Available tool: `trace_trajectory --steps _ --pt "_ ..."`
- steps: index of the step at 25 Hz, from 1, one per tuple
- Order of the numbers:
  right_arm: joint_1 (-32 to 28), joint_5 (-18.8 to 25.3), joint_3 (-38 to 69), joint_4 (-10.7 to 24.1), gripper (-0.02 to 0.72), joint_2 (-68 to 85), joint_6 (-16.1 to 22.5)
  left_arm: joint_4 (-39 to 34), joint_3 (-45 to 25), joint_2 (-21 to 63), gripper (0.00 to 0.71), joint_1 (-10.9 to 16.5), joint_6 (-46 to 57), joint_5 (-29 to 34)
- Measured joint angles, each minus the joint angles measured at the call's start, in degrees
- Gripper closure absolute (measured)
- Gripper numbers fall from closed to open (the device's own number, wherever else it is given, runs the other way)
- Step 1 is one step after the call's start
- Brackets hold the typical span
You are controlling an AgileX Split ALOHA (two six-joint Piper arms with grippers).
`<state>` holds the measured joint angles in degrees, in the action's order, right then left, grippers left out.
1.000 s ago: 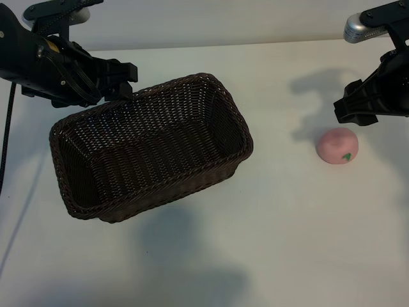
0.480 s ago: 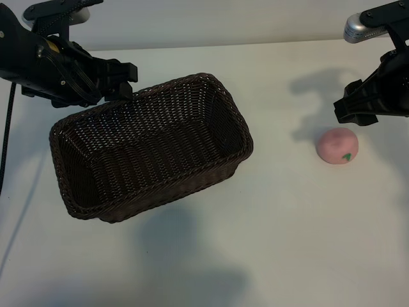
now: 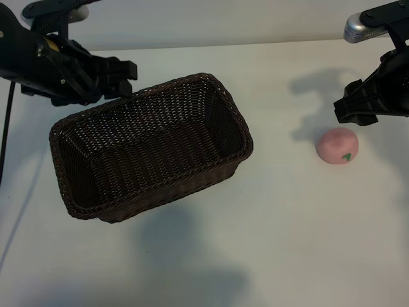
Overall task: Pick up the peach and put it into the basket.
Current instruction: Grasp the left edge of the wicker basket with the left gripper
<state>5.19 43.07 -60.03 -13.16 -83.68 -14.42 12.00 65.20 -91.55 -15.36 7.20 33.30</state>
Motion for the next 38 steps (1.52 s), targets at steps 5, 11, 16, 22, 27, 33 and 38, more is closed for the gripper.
trace_trajectory --steps 5,11,16,22,27,33,38 --pt "0.0 0.0 0.0 0.0 0.107 0.0 0.0 -7.9 0.0 2.3 0.118 0.0 8.6 6.6" --pt "0.0 0.0 0.0 -0.1 0.107 0.0 0.0 -17.4 -5.5 7.1 0.118 0.0 21.2 9.4" --pt "0.0 0.0 0.0 -0.1 0.108 0.0 0.0 -19.7 -13.0 8.3 0.118 0.0 28.5 7.1" --pt "0.0 0.1 0.0 -0.1 0.108 0.0 0.0 -19.8 -14.2 7.6 0.118 0.0 30.6 6.2" --pt "0.0 0.2 0.0 -0.1 0.108 0.0 0.0 -20.1 -14.8 7.6 0.118 0.3 32.5 6.1" --pt "0.0 0.2 0.0 -0.2 0.108 0.0 0.0 -20.4 -19.5 7.3 0.118 1.7 34.3 3.7" --pt "0.0 0.2 0.0 -0.2 0.108 0.0 -0.1 -20.3 -21.6 6.2 0.118 2.1 35.5 -1.5"
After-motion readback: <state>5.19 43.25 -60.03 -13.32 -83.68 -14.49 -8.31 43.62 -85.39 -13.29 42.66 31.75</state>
